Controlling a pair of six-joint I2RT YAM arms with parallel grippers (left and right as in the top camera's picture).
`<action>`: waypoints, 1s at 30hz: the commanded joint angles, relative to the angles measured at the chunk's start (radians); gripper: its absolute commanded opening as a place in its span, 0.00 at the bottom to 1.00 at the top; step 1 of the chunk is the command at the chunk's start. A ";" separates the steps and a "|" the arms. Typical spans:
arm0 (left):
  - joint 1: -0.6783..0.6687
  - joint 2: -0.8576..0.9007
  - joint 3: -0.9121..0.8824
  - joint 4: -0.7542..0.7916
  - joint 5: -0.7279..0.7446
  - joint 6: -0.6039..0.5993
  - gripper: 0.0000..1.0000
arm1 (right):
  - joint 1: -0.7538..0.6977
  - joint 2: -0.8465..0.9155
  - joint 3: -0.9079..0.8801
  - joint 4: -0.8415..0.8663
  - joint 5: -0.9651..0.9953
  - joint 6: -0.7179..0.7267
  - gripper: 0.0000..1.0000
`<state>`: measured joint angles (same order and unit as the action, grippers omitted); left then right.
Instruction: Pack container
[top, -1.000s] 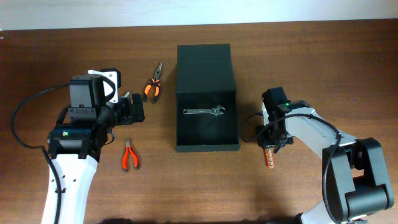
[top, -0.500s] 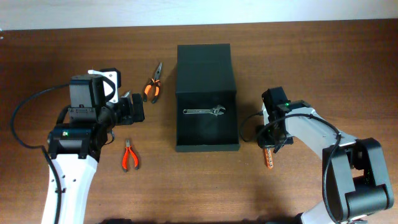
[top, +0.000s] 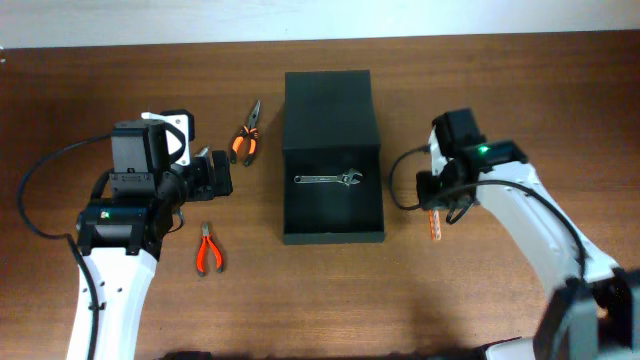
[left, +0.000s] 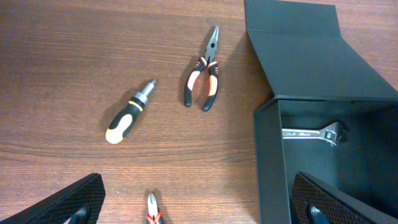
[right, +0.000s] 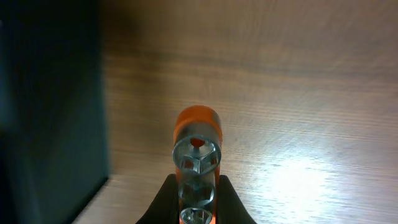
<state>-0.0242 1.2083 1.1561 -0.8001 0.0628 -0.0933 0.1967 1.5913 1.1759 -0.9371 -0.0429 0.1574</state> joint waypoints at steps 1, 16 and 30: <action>-0.004 0.002 0.017 0.002 -0.007 0.019 0.99 | 0.006 -0.074 0.080 -0.029 -0.018 -0.020 0.09; -0.004 0.002 0.017 0.002 -0.007 0.019 0.99 | 0.277 -0.163 0.271 -0.072 -0.137 -0.289 0.05; -0.004 0.002 0.017 0.002 -0.007 0.019 0.99 | 0.398 0.017 0.270 0.070 -0.097 -0.189 0.05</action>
<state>-0.0242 1.2083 1.1561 -0.8001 0.0628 -0.0933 0.5892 1.5669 1.4292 -0.8787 -0.1596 -0.1097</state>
